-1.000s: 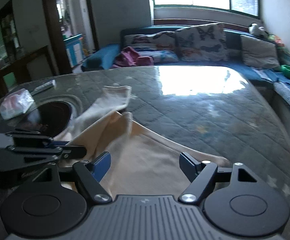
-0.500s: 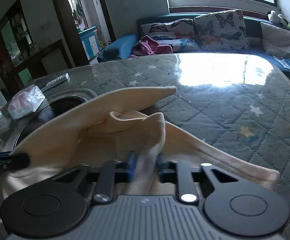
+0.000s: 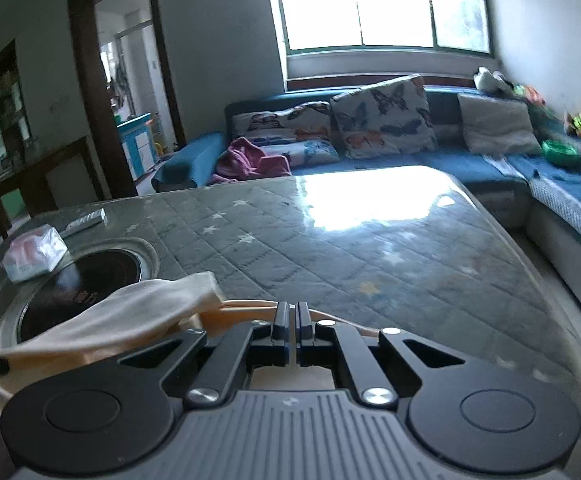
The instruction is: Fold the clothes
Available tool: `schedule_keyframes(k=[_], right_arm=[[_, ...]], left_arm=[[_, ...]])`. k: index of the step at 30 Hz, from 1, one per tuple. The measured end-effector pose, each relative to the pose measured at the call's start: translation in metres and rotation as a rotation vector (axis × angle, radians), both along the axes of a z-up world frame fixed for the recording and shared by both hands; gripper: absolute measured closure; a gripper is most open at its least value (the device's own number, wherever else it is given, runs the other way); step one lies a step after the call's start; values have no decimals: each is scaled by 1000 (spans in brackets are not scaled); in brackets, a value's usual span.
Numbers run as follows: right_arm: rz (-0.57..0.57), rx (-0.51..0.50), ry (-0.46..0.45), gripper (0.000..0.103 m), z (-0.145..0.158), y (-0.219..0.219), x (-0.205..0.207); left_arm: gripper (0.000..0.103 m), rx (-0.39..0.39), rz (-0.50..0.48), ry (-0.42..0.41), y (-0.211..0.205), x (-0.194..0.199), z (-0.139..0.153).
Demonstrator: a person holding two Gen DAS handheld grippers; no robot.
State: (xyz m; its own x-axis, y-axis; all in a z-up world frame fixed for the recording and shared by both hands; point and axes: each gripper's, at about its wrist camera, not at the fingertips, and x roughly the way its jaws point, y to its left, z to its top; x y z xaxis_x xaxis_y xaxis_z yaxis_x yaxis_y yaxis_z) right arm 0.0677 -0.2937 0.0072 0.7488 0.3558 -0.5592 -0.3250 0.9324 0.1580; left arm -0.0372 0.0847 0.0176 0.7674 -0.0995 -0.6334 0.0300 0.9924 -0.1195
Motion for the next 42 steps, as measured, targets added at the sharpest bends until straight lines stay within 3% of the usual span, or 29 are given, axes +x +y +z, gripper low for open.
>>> schedule_keyframes(k=[3,4,5,6,13,17,21,25,29,32,33,35,37,42], right_arm=[[43,-3,-3,95,5,-1,-8],[66,-11,-3,86,5,2,-11],[92,-22,1,71,3,9,-12],[117,-31,7,65,0,15,-12],[236,-150,4,55,-27,71,-5],[278,-215,-8,56,-37,94,-1],[289,-259,-8,65,-46,103,5],[292,-244,5,87,-47,99,11],[285,-185,28,96,-41,89,19],[285,-166,21,98,-37,86,19],[286,-163,16,98,-36,85,18],[282,-160,5,98,-33,83,17],[266,-153,-6,98,-31,79,15],[194,-135,-38,99,-20,56,11]], left_arm=[[100,-11,2,25,1,-9,-8],[100,-11,2,35,1,-12,-11],[100,-6,3,44,0,-15,-13],[100,0,6,51,0,-18,-15],[97,43,7,25,4,-17,-7],[90,69,-61,-17,-12,-3,2],[88,128,-171,-53,-49,26,1],[60,178,-280,-78,-85,54,-7],[58,243,-346,-84,-114,80,-19],[63,264,-346,-68,-123,98,-29],[68,267,-344,-61,-124,103,-32],[88,280,-340,-55,-126,108,-38],[97,276,-324,-57,-122,110,-39],[100,222,-252,-91,-100,103,-22]])
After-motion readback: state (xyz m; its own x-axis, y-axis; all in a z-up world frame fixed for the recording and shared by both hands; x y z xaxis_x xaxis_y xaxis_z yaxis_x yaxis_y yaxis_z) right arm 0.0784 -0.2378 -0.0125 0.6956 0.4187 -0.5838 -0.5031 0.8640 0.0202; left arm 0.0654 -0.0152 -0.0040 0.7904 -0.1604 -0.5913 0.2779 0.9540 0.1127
